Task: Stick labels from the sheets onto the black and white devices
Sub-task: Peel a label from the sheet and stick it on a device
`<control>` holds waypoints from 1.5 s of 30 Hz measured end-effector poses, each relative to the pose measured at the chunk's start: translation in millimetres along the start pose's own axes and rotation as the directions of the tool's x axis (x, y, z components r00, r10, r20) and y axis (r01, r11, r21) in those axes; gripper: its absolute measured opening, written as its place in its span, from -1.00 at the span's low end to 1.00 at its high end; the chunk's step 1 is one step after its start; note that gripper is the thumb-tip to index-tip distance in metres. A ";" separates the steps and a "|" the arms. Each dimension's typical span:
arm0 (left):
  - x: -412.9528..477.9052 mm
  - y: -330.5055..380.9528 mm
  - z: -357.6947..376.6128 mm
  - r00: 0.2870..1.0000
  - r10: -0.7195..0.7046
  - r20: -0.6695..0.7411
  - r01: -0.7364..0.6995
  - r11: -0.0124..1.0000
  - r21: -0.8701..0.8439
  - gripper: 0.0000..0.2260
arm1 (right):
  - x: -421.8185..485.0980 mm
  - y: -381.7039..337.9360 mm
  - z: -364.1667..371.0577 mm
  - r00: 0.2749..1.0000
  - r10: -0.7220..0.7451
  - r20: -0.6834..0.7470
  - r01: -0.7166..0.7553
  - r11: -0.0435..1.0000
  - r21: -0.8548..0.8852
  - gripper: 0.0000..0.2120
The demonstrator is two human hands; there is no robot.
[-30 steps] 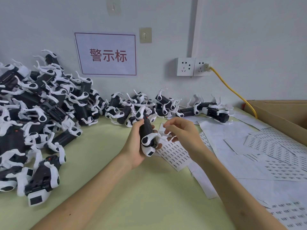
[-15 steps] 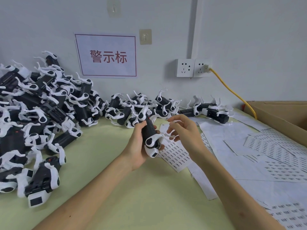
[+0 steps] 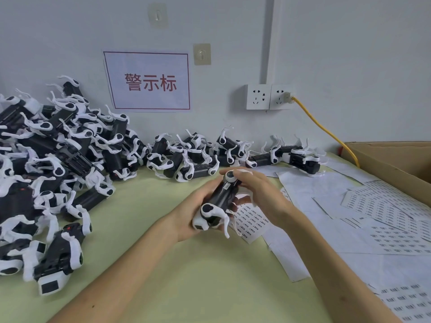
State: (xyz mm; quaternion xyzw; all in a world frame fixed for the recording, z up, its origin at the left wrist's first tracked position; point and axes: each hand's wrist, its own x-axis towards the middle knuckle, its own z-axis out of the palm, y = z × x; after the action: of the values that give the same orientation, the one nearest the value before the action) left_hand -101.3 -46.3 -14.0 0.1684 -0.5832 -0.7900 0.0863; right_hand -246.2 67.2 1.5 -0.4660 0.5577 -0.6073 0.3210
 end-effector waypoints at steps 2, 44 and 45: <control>1.8 0.8 -2.3 0.992 0.035 -0.119 -0.053 0.987 -0.154 -0.40 | 1.7 0.2 -1.8 0.995 0.021 -0.095 -0.021 1.000 -0.002 -0.71; 16.5 -6.9 -10.0 0.842 0.178 -0.509 -0.262 0.960 -0.099 -0.84 | 2.3 -3.7 -66.5 0.677 0.117 -0.727 0.102 0.963 0.249 -0.76; 17.0 -7.2 -10.3 0.839 0.180 -0.513 -0.261 0.961 -0.090 -0.84 | 2.8 -2.3 -59.9 0.709 0.068 -0.702 0.059 0.986 0.154 -0.77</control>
State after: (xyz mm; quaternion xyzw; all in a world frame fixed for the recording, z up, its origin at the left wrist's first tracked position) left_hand -112.9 -59.0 -26.3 0.2914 -0.4927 -0.7471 0.3379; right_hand -302.3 87.7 7.7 -0.1696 0.5865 -0.7824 0.1230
